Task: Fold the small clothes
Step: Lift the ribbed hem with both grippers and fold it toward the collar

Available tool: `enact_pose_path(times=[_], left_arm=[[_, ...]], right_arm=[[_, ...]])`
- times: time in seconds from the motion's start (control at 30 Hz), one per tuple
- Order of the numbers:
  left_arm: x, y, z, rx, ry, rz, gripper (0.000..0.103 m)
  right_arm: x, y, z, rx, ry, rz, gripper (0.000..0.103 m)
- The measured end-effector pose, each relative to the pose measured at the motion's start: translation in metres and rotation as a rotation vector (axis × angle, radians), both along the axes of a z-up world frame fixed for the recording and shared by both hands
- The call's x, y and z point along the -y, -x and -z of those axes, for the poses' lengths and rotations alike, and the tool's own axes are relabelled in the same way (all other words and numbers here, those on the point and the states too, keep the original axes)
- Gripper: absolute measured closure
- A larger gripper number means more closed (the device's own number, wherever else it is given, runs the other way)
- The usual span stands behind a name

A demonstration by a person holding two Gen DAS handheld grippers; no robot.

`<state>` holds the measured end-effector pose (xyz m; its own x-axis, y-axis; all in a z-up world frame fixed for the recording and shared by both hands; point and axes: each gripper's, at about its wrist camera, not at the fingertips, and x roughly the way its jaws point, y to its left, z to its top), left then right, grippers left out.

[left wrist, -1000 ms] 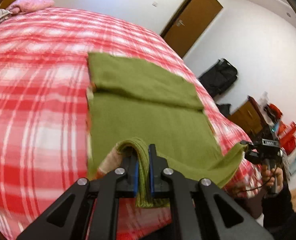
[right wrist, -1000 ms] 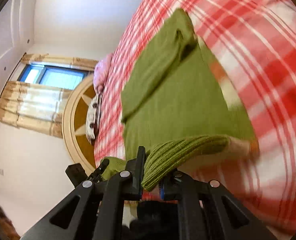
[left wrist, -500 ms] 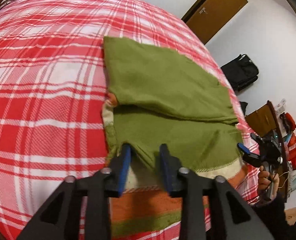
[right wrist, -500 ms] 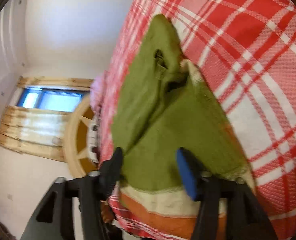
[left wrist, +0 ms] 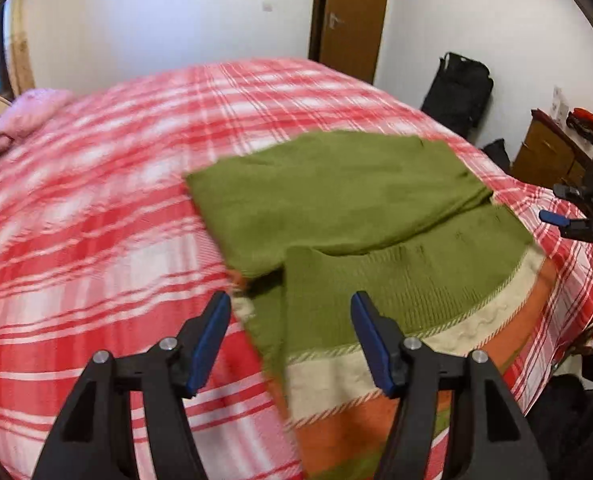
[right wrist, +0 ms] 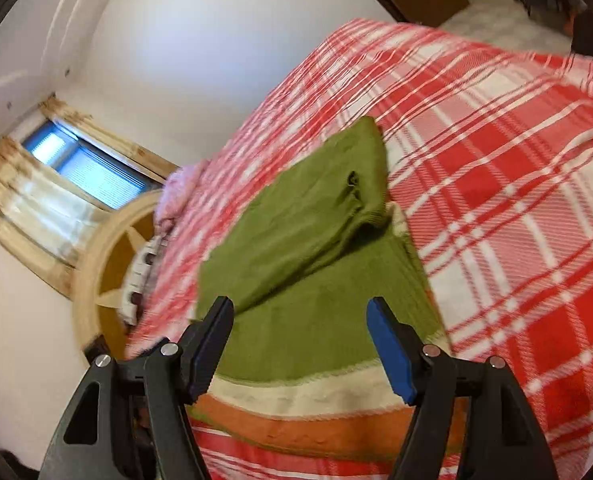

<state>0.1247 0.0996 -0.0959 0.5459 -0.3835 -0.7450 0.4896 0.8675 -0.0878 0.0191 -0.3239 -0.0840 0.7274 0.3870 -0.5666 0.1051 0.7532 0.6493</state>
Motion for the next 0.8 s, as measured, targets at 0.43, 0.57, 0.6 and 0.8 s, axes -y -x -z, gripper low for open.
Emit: enact_pose_path(times=[0.43,0.57,0.6,0.8], left_arm=[[0.028,-0.009,0.031,-0.081,0.023,-0.009,0.066],[0.029,-0.013,0.033,-0.101,0.032,-0.015,0.062],[0.029,-0.014,0.033,-0.106,0.038,-0.015,0.061],[0.034,-0.018,0.033,-0.092,0.040,-0.024,0.061]], right_arm=[[-0.010,-0.017,0.012,-0.064,0.385,-0.055,0.033],[-0.023,-0.039,0.021,-0.090,0.513,-0.096,0.033],[-0.026,-0.043,0.024,-0.100,0.542,-0.101,0.033],[-0.048,-0.056,0.043,-0.118,0.695,-0.158,0.048]])
